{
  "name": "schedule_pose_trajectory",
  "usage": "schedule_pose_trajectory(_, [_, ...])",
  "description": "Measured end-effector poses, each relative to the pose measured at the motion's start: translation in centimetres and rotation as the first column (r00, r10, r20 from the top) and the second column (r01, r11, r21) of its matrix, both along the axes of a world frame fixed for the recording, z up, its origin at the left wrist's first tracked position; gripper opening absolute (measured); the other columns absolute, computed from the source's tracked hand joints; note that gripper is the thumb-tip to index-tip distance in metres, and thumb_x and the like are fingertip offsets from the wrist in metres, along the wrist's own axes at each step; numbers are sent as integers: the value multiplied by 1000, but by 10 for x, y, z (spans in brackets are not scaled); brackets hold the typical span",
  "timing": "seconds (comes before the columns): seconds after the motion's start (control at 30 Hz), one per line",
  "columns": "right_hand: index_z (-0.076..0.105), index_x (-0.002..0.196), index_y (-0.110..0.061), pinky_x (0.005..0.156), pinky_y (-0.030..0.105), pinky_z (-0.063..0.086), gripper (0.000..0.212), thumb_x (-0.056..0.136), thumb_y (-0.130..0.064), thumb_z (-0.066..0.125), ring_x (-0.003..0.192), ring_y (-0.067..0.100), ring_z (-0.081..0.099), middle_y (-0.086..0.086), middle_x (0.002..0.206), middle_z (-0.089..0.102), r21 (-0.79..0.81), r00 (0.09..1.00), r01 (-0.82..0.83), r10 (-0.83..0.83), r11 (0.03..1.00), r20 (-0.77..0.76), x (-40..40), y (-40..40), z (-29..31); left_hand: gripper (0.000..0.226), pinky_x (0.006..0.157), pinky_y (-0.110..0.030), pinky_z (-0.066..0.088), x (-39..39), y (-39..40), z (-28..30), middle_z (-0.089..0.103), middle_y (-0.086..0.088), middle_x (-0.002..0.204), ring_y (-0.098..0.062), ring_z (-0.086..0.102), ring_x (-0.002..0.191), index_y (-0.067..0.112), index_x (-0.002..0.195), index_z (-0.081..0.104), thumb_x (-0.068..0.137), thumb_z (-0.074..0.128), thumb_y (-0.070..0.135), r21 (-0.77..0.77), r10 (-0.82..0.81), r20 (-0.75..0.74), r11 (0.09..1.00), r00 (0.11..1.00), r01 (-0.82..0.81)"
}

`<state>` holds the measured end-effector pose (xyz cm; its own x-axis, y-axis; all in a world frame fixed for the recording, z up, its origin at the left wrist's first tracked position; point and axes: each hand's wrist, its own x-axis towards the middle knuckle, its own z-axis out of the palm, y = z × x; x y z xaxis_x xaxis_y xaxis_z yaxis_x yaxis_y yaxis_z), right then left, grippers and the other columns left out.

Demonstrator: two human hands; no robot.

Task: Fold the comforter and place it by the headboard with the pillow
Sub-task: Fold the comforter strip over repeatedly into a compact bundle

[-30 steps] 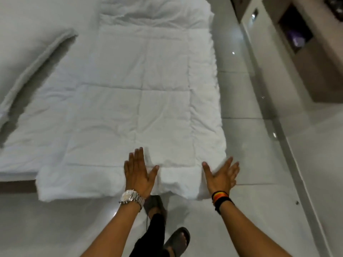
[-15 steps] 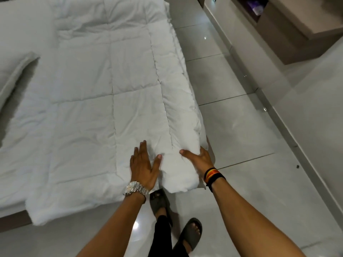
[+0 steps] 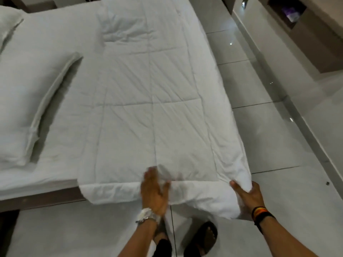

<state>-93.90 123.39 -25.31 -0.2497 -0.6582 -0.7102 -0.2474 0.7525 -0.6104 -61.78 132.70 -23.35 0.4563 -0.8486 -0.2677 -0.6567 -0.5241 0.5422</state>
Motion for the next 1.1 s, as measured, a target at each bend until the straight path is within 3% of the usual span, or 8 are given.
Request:
schedule_pose_trajectory(0.07, [32, 163, -19, 118, 50, 41, 132, 56, -70, 92, 140, 35, 52, 14, 161, 46, 19, 993, 114, -114, 993, 17, 25, 8, 0, 112, 122, -59, 23, 49, 26, -7, 21, -21, 168, -40, 20, 155, 11, 162, 24, 83, 16, 91, -24, 402, -15, 915, 916, -402])
schedule_pose_trajectory(0.17, [-7, 166, -40, 115, 66, 37, 132, 72, -80, 76, 153, 39, 33, 1, 176, 13, 143, 942, 310, -324, 940, 92, 78, 32, -16, 105, 121, -66, 13, 97, 49, -20, -7, -18, 171, -45, 3, 156, 29, 165, -1, 85, 36, 87, 229, 830, -191, 557, 525, -798])
schedule_pose_trajectory(0.3, [-24, 158, -53, 106, 76, 42, 128, 72, -90, 63, 149, 45, 37, 0, 176, 13, 211, 807, 463, -508, 861, 302, 148, 29, -63, 129, 113, -73, 25, 129, 38, -63, -1, -9, 172, -41, 21, 153, 45, 157, -21, 62, 48, 98, 310, 852, -501, 339, 151, -888])
schedule_pose_trajectory(0.43, [-14, 160, -54, 105, 67, 49, 160, 34, -102, 72, 143, 35, 50, -4, 173, 23, 104, 690, 631, -618, 769, 376, 175, -11, -114, 146, 110, -67, 37, 155, 3, -100, 10, 7, 172, -34, 36, 148, 59, 154, -13, 35, 60, 104, 339, 692, -697, 90, -186, -936])
schedule_pose_trajectory(0.63, [12, 162, -51, 104, 65, 50, 151, 34, -101, 73, 132, 34, 58, 2, 162, 43, 63, 628, 686, -633, 725, 452, 190, -39, -141, 145, 118, -44, 31, 176, -18, -142, 34, 14, 163, -17, 44, 143, 54, 155, 23, 25, 64, 104, 259, 558, -804, 20, -204, -966])
schedule_pose_trajectory(0.73, [27, 158, -44, 98, 59, 57, 148, 30, -97, 79, 120, 30, 68, 2, 150, 57, 31, 563, 749, -660, 662, 497, 196, -50, -154, 140, 103, -43, 51, 175, -18, -131, 54, 12, 147, -15, 63, 122, 46, 151, 31, 28, 82, 90, 188, 532, -827, -42, -181, -981])
schedule_pose_trajectory(0.93, [64, 136, -35, 95, 53, 61, 112, 38, -82, 92, 107, 26, 77, -1, 125, 77, -78, 576, 771, -640, 632, 508, 192, -23, -145, 108, 78, -46, 64, 174, 20, -113, 76, 8, 116, -16, 76, 98, 30, 129, 65, 33, 101, 63, 145, 502, -859, 48, -102, -988])
schedule_pose_trajectory(1.1, [56, 144, -31, 84, 53, 65, 115, 42, -52, 105, 103, 26, 77, 0, 125, 74, 38, 494, 813, -722, 582, 484, 184, 18, -90, 86, 82, -41, 64, 161, 54, -52, 73, 11, 114, -11, 74, 96, 25, 123, 67, 45, 103, 37, 39, 593, -805, 37, -10, -999])
